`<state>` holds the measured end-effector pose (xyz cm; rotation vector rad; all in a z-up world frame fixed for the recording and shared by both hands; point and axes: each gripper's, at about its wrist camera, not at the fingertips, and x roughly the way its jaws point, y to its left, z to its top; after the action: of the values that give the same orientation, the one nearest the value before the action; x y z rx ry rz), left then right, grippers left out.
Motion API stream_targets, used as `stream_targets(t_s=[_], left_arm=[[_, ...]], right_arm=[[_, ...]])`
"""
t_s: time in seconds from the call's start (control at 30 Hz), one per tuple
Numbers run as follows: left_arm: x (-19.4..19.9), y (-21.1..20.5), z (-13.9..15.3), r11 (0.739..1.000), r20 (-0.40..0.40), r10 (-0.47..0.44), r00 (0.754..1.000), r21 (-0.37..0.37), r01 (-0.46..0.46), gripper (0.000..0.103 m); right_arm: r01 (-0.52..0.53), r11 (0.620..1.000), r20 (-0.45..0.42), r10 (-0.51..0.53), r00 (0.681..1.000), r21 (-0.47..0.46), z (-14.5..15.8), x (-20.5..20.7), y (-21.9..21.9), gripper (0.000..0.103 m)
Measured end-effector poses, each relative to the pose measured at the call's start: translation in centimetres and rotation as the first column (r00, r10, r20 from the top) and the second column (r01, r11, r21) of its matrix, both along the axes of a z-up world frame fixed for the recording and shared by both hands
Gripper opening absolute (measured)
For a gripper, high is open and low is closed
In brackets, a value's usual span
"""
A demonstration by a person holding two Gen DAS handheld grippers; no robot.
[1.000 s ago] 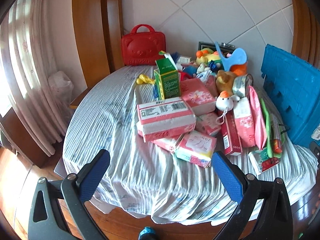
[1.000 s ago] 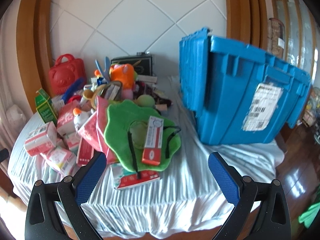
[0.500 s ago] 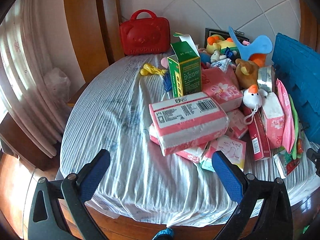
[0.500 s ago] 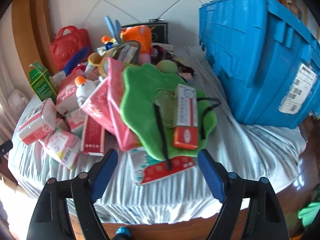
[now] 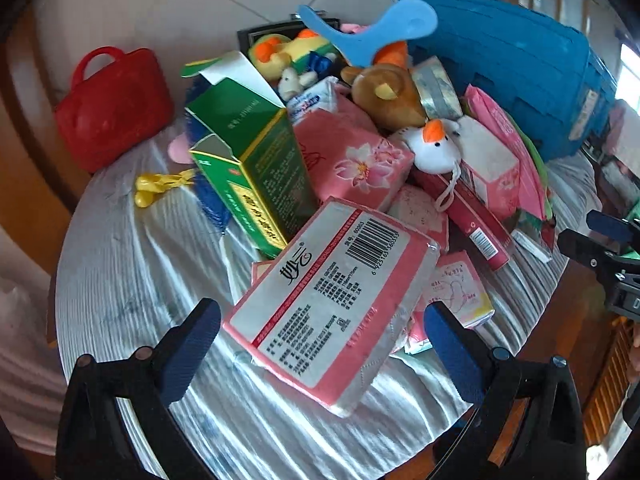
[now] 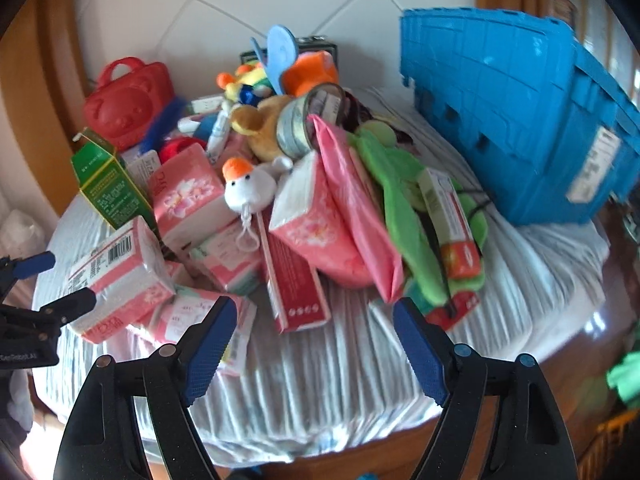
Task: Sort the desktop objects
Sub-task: 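Move both tools toward the pile of pink packs on the bed, then grasp the large pink-white pad pack with left tool while right grasps a pink Kotex pack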
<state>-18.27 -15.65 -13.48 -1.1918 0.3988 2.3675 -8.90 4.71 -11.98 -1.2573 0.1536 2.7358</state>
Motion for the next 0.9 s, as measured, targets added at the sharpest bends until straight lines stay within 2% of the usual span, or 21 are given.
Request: stream_targets(t_s=[0.1, 0.17, 0.27, 0.33, 0.47, 0.6, 0.67, 0.77, 0.9], left_arm=[[-2.0, 0.4, -1.8, 0.998, 0.062, -0.059, 0.996, -0.003, 0.060, 0.103], [-2.4, 0.1, -2.1, 0.997, 0.064, -0.063, 0.996, 0.039, 0.061, 0.103], [-2.1, -0.9, -2.2, 0.995, 0.058, -0.047, 0.997, 0.088, 0.042, 0.097], [-1.5, -2.0, -1.9, 0.996, 0.034, -0.032, 0.999, 0.082, 0.030, 0.094], [-0.2, -6.0, -1.3, 0.998, -0.034, 0.058, 0.998, 0.036, -0.057, 0.094], [-0.2, -10.3, -2.7, 0.977, -0.011, 0.210, 0.978, 0.019, -0.210, 0.094], [-0.5, -11.5, -3.9, 0.961, -0.002, 0.276, 0.961, -0.026, -0.276, 0.093], [-0.6, -12.7, -5.5, 0.947, 0.033, 0.321, 0.946, -0.034, -0.320, 0.093], [-0.5, -13.0, -6.5, 0.942, 0.057, 0.335, 0.941, -0.043, -0.333, 0.093]], right_arm=[[0.070, 0.997, 0.028, -0.070, 0.997, -0.007, -0.4, 1.2, -1.6, 0.085], [0.093, 0.996, 0.050, -0.093, 0.994, 0.000, -0.8, 1.5, -2.7, 0.085], [0.103, 0.995, 0.073, -0.103, 0.992, 0.004, -1.6, 1.7, -4.4, 0.085], [0.115, 0.993, 0.084, -0.114, 0.990, -0.006, -2.1, 1.7, -5.2, 0.085], [0.104, 0.994, 0.091, -0.100, 0.991, -0.031, -3.1, 0.8, -7.2, 0.085], [0.059, 0.997, 0.107, -0.054, 0.993, -0.045, -4.4, -0.6, -9.0, 0.086], [0.054, 0.997, 0.122, -0.047, 0.991, -0.052, -5.3, -1.4, -9.4, 0.090], [0.052, 0.998, 0.141, -0.046, 0.989, -0.043, -6.3, -2.2, -9.8, 0.092], [0.053, 0.998, 0.167, -0.046, 0.985, -0.033, -7.6, -2.6, -9.8, 0.097]])
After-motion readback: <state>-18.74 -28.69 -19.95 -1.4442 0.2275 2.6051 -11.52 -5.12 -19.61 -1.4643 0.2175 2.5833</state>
